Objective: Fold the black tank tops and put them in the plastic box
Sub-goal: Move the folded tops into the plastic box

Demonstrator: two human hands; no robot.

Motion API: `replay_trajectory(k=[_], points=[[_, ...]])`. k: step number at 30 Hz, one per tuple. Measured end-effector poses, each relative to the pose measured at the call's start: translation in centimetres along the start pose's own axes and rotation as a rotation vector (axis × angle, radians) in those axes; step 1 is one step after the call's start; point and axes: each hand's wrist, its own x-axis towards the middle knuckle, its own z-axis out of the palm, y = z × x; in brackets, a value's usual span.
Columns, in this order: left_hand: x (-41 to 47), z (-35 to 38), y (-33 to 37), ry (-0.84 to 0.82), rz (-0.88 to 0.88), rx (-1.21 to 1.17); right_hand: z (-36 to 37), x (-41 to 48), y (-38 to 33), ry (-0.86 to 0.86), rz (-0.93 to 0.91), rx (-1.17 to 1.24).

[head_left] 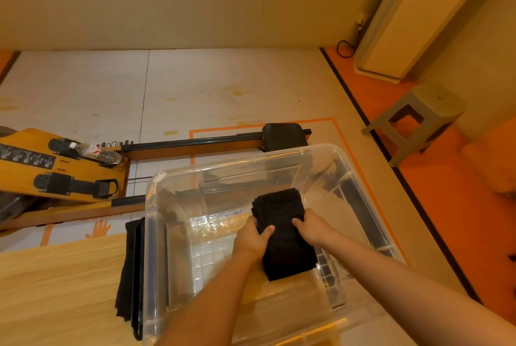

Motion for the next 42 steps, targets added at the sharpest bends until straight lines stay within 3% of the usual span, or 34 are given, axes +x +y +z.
replay_trajectory(k=[6, 11, 13, 15, 20, 27, 31, 36, 39, 42], points=[[1.0, 2.7, 2.1, -0.033, 0.006, -0.039, -0.4, -1.9, 1.1, 0.097, -0.001, -0.179], [1.1, 3.4, 2.0, -0.061, -0.047, -0.09, 0.1, -4.1, 0.6, 0.277, -0.311, -0.648], [1.1, 3.3, 2.1, -0.077, -0.032, -0.105, -0.4, -3.7, 0.5, 0.219, -0.434, -0.807], [1.4, 3.2, 1.9, -0.088, -0.037, -0.118, -0.8, -2.9, 1.0, 0.104, -0.424, -0.879], [1.6, 2.6, 1.4, -0.095, -0.06, -0.122, 0.2, -1.4, 1.8, -0.068, -0.328, -0.916], [0.4, 2.1, 1.9, -0.13, 0.057, -0.067, 0.5, -1.5, 1.1, -0.099, -0.275, -0.831], [0.7, 1.9, 2.4, -0.143, 0.078, -0.04, -0.2, -2.5, 0.3, -0.103, -0.259, -0.645], [0.0, 1.4, 3.3, -0.128, 0.081, 0.081, -1.3, -4.8, -0.5, -0.057, -0.309, -0.616], [-2.1, -0.3, 4.2, -0.14, 0.132, 0.39, -2.1, -6.9, -1.1, 0.068, -0.441, -0.639], [-5.6, -4.2, 4.2, 0.092, 0.233, 0.775, -2.8, -9.1, -1.7, 0.222, -0.556, -0.668]])
